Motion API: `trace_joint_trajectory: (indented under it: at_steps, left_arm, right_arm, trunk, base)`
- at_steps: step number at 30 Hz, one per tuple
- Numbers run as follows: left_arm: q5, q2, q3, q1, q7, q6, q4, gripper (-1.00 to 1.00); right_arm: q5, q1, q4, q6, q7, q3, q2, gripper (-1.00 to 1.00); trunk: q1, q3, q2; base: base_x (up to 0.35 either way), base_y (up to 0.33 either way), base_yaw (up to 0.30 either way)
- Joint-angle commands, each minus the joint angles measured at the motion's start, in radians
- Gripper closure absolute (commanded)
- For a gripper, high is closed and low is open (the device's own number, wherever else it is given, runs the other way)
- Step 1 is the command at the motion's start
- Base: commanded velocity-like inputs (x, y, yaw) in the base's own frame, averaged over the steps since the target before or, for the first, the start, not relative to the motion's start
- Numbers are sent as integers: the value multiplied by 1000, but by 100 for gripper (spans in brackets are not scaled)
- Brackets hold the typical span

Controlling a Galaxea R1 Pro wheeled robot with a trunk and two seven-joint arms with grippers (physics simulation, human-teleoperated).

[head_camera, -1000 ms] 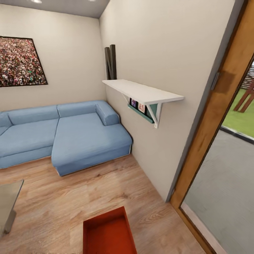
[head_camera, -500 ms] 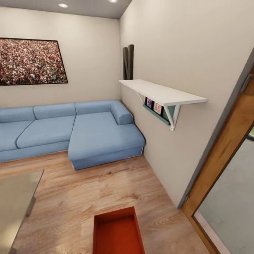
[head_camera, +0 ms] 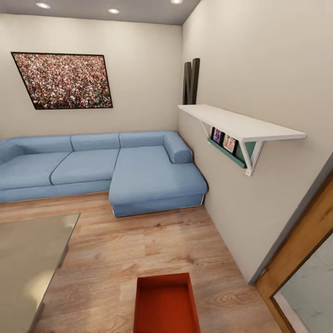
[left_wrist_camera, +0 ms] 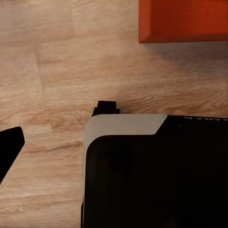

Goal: Move the two storage containers from the living room to the garage. In the garage, place one container on the floor and stack the other container on top of it (either order is fine).

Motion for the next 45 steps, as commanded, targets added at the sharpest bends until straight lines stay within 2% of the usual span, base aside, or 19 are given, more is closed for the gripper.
trace_joint_trajectory:
  at_steps: [1, 14, 26, 34, 45]
  left_arm:
    - [6, 0, 0, -1, 1, 1, 0, -100]
    - [6, 0, 0, -1, 1, 2, 0, -100]
    - [6, 0, 0, -1, 1, 2, 0, -100]
    - [5, 0, 0, -1, 0, 1, 0, -100]
    - [5, 0, 0, -1, 0, 1, 0, -100]
  right_arm:
    - [-10, -1, 3, -6, -1, 8, 1, -100]
    - [-9, -1, 3, -2, 1, 8, 1, -100]
    - [-6, -1, 3, -3, 7, 9, 1, -100]
    - [-4, -1, 3, -2, 7, 9, 0, -100]
    - [-4, -1, 3, -2, 7, 9, 0, -100]
  trunk:
    - [0, -1, -1]
    - [0, -1, -1]
    - [0, -1, -1]
    - [0, -1, -1]
    - [0, -1, -1]
  base:
    - [0, 0, 271]
    - [0, 0, 240]
    - [4, 0, 11]
    - [195, 0, 0]
    - [16, 0, 0]
